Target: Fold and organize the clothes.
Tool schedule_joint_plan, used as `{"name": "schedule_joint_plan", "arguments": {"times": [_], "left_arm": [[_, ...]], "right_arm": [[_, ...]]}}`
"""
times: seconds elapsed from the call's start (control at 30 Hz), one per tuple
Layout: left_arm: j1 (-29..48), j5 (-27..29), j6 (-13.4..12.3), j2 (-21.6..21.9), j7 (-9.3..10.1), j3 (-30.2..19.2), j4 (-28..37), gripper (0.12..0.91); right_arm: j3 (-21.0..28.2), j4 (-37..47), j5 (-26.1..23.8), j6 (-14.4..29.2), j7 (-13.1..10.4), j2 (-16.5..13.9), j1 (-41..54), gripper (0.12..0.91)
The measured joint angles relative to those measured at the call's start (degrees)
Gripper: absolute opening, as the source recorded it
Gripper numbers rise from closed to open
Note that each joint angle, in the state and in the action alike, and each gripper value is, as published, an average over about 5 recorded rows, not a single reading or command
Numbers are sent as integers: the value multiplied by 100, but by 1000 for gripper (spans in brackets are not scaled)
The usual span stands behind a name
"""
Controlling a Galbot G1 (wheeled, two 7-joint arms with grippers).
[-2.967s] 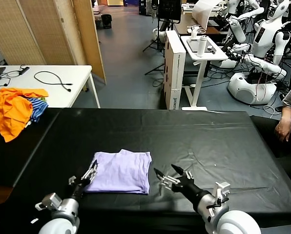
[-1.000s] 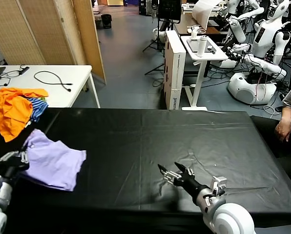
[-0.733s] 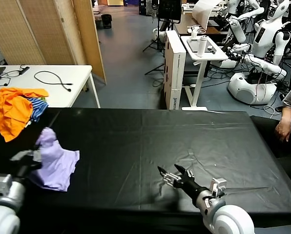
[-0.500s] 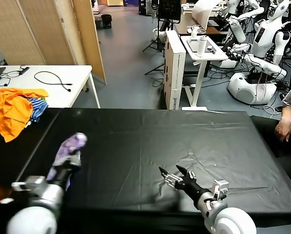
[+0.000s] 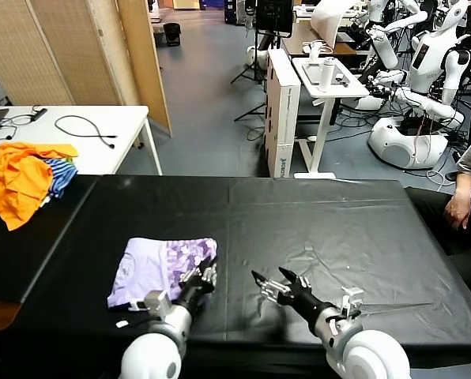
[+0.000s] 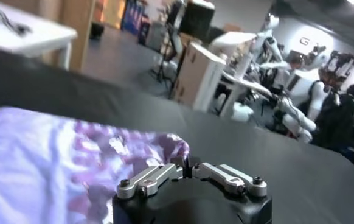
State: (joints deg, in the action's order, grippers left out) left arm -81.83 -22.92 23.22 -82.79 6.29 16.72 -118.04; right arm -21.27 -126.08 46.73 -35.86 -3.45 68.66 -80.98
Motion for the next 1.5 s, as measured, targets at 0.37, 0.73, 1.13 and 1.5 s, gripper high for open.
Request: {"name": "schedule_joint_plan", "arguments": {"times": [0.37, 0.73, 1.13, 1.5], "left_arm": [[-35, 717, -434, 346, -279, 224, -465, 901], [-184, 860, -459, 640, -201, 687, -619, 907], [-235, 810, -460, 782, -98, 959, -665, 907], [-239, 748, -475, 849, -76, 1113, -643, 907]], "right_arm": [[598, 625, 547, -246, -221, 179, 659, 907], [1325, 1372, 525, -243, -203, 605, 1234, 584], [1317, 1625, 361, -217, -298, 721, 1179, 141], [381, 1018, 214, -382, -371, 333, 499, 140]]}}
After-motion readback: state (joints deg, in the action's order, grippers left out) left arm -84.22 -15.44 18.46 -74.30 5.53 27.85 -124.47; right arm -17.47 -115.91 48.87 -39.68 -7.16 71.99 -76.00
